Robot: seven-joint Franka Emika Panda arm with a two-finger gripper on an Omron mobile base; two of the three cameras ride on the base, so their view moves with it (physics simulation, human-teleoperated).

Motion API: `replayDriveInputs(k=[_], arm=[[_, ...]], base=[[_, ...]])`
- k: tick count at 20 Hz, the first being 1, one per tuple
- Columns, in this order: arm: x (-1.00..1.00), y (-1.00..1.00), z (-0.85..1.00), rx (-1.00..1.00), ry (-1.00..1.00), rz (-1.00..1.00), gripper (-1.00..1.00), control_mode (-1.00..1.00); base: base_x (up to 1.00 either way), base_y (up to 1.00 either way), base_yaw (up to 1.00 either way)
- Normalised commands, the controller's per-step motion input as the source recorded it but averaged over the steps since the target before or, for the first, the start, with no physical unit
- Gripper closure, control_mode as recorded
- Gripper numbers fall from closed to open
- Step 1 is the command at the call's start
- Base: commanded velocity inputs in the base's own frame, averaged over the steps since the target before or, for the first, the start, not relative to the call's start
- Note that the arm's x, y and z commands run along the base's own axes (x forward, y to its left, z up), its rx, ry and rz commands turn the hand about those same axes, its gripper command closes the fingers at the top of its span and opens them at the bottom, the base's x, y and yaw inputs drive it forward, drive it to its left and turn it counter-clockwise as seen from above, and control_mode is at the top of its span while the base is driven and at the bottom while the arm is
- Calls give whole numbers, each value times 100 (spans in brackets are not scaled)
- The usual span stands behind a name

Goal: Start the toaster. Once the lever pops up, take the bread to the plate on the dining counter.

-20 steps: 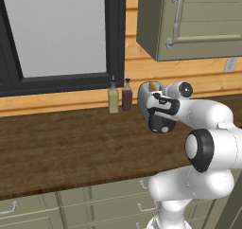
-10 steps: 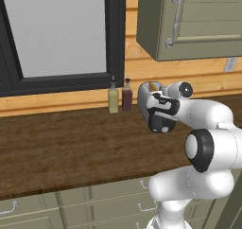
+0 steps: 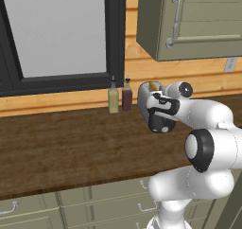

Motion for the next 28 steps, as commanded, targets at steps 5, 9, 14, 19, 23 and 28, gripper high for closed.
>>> replayDriveInputs(k=[5, 9, 14, 19, 23, 28], arm=[[0, 0, 0, 0, -2, 0, -100, -100], [0, 0, 0, 0, 0, 0, -100, -100], [0, 0, 0, 0, 0, 0, -100, -100], [0, 0, 0, 0, 0, 0, -100, -100], [1, 0, 0, 0, 0, 0, -100, -100], [2, 0, 0, 0, 0, 0, -100, -100]], base=[[0, 0, 0], [0, 0, 0], [0, 0, 0], [0, 0, 0], [0, 0, 0], [0, 0, 0]])
